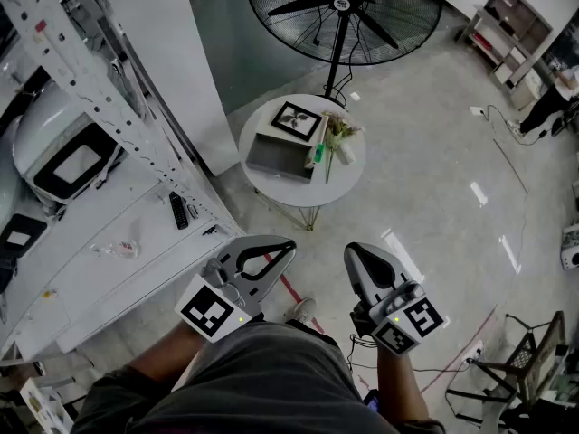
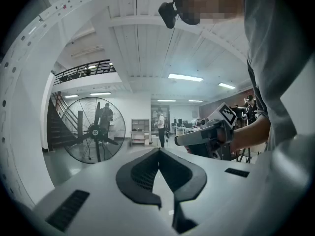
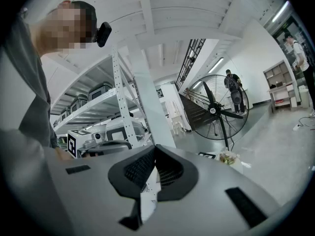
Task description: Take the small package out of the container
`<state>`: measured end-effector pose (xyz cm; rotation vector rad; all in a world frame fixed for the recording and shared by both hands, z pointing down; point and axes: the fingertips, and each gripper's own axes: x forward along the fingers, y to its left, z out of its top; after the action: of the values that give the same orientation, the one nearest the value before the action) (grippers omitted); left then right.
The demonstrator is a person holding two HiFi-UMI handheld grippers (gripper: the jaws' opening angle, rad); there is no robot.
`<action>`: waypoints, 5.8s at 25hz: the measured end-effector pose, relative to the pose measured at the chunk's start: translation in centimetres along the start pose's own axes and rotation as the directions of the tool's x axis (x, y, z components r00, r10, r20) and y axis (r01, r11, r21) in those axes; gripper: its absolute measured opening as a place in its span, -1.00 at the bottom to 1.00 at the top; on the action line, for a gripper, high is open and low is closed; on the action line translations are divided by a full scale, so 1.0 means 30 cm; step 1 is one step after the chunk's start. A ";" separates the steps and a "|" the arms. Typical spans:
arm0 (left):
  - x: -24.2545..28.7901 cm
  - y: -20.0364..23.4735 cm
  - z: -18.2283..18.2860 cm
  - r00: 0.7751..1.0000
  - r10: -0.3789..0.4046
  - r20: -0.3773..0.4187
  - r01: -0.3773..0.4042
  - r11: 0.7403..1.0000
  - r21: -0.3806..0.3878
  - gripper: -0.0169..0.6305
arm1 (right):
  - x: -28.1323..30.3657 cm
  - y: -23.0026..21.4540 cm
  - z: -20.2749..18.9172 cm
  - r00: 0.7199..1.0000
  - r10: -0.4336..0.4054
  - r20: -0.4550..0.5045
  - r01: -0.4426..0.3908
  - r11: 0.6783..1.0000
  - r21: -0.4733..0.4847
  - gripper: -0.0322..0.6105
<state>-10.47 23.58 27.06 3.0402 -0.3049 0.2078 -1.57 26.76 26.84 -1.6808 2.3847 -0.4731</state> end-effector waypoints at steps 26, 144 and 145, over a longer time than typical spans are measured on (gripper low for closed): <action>0.042 -0.212 -0.048 0.995 0.098 -0.010 -0.098 0.995 -0.004 -0.90 | -0.229 -0.108 -0.048 0.998 0.024 -0.054 -0.024 1.000 0.010 -0.83; 0.586 0.943 -0.677 0.920 0.236 -0.312 -0.343 0.871 -0.353 -0.90 | 0.888 -1.142 -0.782 0.743 -0.108 -0.660 0.334 0.915 0.226 -0.82; 0.583 0.941 -0.670 0.921 0.237 -0.309 -0.342 0.872 -0.351 -0.90 | 0.888 -1.138 -0.779 0.746 -0.104 -0.657 0.332 0.914 0.232 -0.82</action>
<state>-1.74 -5.53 51.23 2.5131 -0.6942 0.4884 11.67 -5.26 61.78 -1.8449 2.2795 -1.6331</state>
